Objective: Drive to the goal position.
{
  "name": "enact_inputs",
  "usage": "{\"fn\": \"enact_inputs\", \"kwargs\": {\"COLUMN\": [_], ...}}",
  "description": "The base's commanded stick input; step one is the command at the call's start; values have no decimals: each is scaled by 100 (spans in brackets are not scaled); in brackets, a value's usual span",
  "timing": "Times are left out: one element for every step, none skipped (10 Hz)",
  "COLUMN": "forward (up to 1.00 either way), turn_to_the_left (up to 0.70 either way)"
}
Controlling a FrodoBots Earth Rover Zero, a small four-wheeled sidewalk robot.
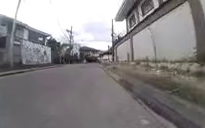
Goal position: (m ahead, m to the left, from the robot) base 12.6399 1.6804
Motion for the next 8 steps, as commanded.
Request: {"fn": "enact_inputs", "kwargs": {"forward": [68,68,68,68,68,68,68,68], "turn_to_the_left": [0,0,0,0,0,0,0,0]}}
